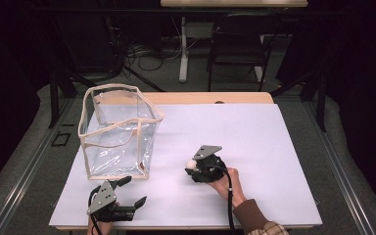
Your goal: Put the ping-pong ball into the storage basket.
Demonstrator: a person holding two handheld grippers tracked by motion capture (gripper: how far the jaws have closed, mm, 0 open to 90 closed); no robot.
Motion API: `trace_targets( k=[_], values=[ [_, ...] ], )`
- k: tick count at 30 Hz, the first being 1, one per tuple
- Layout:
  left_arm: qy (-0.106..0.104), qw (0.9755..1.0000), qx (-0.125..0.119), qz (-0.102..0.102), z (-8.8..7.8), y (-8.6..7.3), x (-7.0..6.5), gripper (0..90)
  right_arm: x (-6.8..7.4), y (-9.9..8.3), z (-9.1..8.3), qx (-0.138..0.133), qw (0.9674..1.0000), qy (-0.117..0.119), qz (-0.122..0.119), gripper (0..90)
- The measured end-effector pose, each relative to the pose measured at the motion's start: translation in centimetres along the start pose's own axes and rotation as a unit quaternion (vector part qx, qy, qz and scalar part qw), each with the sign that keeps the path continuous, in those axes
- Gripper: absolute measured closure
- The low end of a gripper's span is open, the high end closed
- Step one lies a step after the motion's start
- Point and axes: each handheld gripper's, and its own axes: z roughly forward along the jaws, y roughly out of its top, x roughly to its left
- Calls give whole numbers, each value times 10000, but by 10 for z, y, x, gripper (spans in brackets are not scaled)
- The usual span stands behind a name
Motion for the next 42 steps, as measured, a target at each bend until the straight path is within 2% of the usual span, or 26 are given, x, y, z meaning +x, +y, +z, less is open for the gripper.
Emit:
trace_targets(
  k=[23,28,42],
  values=[
    [15,10000,13,13,0,0,0,161,-4,13,-20,-197,9998,-92,-48,507],
    [26,10000,1,17,0,0,-1,161,-6,16,-23,-229,9997,-108,1,507],
    [14,10000,0,18,0,1,-1,161,-10,36,-46,-345,9990,-258,-135,508]
  ],
)
